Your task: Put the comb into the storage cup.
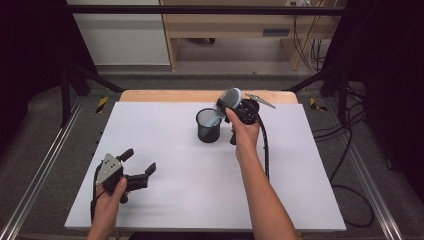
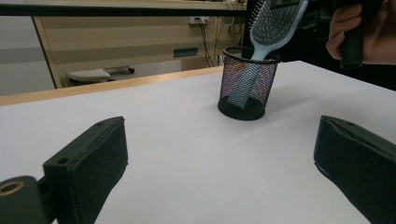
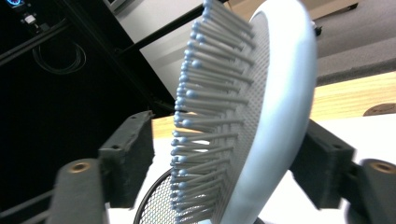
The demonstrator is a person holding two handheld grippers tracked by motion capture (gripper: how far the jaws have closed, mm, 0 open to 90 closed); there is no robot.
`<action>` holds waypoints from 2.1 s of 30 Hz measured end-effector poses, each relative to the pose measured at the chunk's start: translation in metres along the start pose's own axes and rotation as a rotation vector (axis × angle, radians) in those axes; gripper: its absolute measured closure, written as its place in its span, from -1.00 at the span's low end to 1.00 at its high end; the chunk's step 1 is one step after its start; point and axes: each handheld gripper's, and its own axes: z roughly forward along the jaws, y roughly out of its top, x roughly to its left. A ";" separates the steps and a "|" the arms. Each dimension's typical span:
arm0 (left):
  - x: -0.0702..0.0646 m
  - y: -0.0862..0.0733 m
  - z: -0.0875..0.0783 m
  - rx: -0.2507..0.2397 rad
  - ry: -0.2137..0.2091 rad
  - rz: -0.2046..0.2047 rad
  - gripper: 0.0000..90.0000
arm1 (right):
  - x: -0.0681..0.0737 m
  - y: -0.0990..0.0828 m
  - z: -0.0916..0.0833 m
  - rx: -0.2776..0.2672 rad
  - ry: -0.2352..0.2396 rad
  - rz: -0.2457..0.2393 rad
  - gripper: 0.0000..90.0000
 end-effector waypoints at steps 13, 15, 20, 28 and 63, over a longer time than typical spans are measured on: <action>0.000 0.000 0.000 0.003 0.001 0.001 -0.93 | 0.000 0.001 -0.002 0.027 -0.020 -0.008 -0.78; 0.000 0.000 0.000 0.002 0.000 0.002 -0.93 | 0.000 0.001 -0.002 0.025 -0.022 -0.016 -0.79; 0.000 0.000 0.000 0.002 0.001 0.001 -0.93 | 0.001 0.001 -0.001 0.032 -0.022 -0.021 -0.83; 0.000 0.000 0.000 0.002 0.000 0.001 -0.93 | 0.000 0.001 -0.001 0.036 -0.037 -0.026 -0.91; 0.000 0.000 0.001 0.005 -0.001 -0.001 -0.93 | 0.010 0.000 -0.005 0.047 -0.060 -0.191 -0.87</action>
